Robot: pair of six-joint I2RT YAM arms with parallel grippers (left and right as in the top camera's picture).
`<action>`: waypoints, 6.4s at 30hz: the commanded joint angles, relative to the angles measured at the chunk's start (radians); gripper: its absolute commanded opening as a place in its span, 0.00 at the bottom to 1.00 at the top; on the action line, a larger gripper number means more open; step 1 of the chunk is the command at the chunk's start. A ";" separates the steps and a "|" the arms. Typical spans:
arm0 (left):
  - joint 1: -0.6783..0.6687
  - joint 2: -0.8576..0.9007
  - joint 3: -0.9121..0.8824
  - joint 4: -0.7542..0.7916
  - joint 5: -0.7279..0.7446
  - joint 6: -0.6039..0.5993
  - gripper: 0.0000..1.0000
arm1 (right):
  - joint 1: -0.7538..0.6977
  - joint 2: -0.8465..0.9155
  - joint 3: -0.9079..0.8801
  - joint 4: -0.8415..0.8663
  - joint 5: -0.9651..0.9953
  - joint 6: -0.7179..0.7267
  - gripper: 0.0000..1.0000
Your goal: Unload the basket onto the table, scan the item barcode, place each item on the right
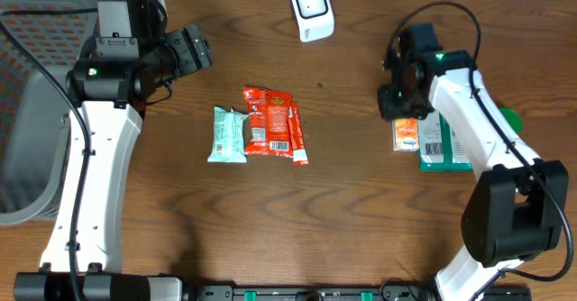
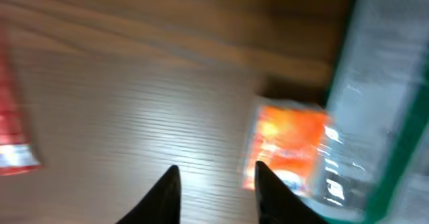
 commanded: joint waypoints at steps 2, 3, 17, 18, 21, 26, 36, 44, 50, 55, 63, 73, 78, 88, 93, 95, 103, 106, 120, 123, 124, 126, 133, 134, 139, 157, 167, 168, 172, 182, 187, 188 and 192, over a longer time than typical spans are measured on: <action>0.003 -0.007 0.003 -0.002 -0.002 0.008 0.88 | 0.032 -0.006 0.024 0.014 -0.387 0.006 0.42; 0.003 -0.007 0.003 -0.002 -0.002 0.008 0.88 | 0.043 -0.006 0.016 0.031 -0.425 0.007 0.45; 0.003 -0.007 0.003 -0.002 -0.002 0.007 0.88 | 0.344 0.002 -0.024 0.280 -0.196 0.210 0.61; 0.003 -0.007 0.003 -0.002 -0.002 0.008 0.88 | 0.363 0.008 -0.024 0.288 -0.161 0.218 0.61; 0.003 -0.007 0.003 -0.002 -0.002 0.008 0.88 | 0.421 0.026 -0.024 0.308 -0.055 0.242 0.57; 0.003 -0.007 0.003 -0.002 -0.002 0.008 0.88 | 0.472 0.076 -0.025 0.302 0.073 0.285 0.52; 0.003 -0.007 0.003 -0.002 -0.002 0.008 0.88 | 0.440 0.168 -0.025 0.251 0.087 0.277 0.40; 0.003 -0.007 0.003 -0.002 -0.002 0.008 0.88 | 0.435 0.188 -0.026 0.269 0.088 0.258 0.38; 0.003 -0.007 0.003 -0.002 -0.002 0.007 0.88 | 0.436 0.243 -0.027 0.296 0.065 0.284 0.38; 0.003 -0.007 0.003 -0.002 -0.002 0.008 0.88 | 0.435 0.268 -0.027 0.319 0.021 0.283 0.36; 0.003 -0.007 0.003 -0.002 -0.002 0.008 0.88 | 0.418 0.254 -0.026 0.264 0.162 0.283 0.23; 0.003 -0.007 0.003 -0.002 -0.002 0.008 0.88 | 0.328 0.208 -0.026 0.192 0.129 0.238 0.28; 0.003 -0.007 0.003 -0.002 -0.002 0.008 0.88 | 0.289 0.156 -0.025 0.194 -0.019 0.170 0.33; 0.003 -0.007 0.003 -0.002 -0.002 0.008 0.88 | 0.286 0.157 -0.026 0.194 -0.033 0.170 0.31; 0.003 -0.007 0.003 -0.002 -0.002 0.008 0.88 | 0.294 0.157 -0.070 0.219 -0.026 0.170 0.28; 0.003 -0.007 0.003 -0.002 -0.002 0.007 0.88 | 0.304 0.157 -0.096 0.243 -0.026 0.170 0.28; 0.003 -0.007 0.003 -0.002 -0.002 0.008 0.88 | 0.316 0.157 -0.142 0.274 -0.024 0.114 0.25; 0.003 -0.007 0.003 -0.002 -0.002 0.008 0.88 | 0.314 0.157 -0.141 0.274 0.002 0.095 0.21; 0.003 -0.007 0.003 -0.002 -0.002 0.008 0.88 | 0.307 0.156 -0.157 0.254 -0.012 0.096 0.20; 0.003 -0.007 0.003 -0.002 -0.002 0.008 0.88 | 0.308 0.156 -0.165 0.251 -0.043 0.089 0.01; 0.003 -0.007 0.003 -0.002 -0.002 0.008 0.88 | 0.307 0.156 -0.164 0.251 -0.044 0.078 0.01; 0.003 -0.007 0.003 -0.002 -0.002 0.008 0.88 | 0.299 0.149 -0.158 0.251 -0.043 0.062 0.01; 0.003 -0.007 0.003 -0.002 -0.002 0.008 0.88 | 0.238 0.036 -0.124 0.216 0.015 0.019 0.01; 0.003 -0.007 0.003 -0.002 -0.002 0.008 0.88 | 0.232 0.018 -0.124 0.216 0.031 0.017 0.01; 0.003 -0.007 0.003 -0.002 -0.002 0.008 0.88 | 0.232 -0.048 -0.124 0.168 0.286 0.009 0.01; 0.003 -0.007 0.003 -0.002 -0.002 0.008 0.88 | 0.209 -0.034 -0.136 0.126 0.124 -0.195 0.66; 0.003 -0.007 0.003 -0.002 -0.002 0.008 0.88 | 0.067 -0.004 -0.173 0.151 -0.164 -0.346 0.46; 0.003 -0.007 0.003 -0.002 -0.002 0.008 0.88 | 0.067 0.003 -0.177 0.161 -0.164 -0.346 0.46; 0.003 -0.007 0.003 -0.002 -0.002 0.008 0.88 | 0.070 0.033 -0.198 0.207 -0.161 -0.346 0.44; 0.003 -0.007 0.003 -0.002 -0.002 0.008 0.88 | 0.078 0.069 -0.303 0.320 -0.093 -0.345 0.36; 0.003 -0.007 0.003 -0.002 -0.002 0.008 0.88 | 0.090 0.069 -0.348 0.357 -0.092 -0.333 0.31; 0.003 -0.007 0.003 -0.002 -0.002 0.008 0.88 | 0.095 0.069 -0.354 0.361 -0.092 -0.332 0.30; 0.003 -0.007 0.003 -0.002 -0.002 0.008 0.88 | 0.109 0.069 -0.360 0.365 -0.026 -0.313 0.20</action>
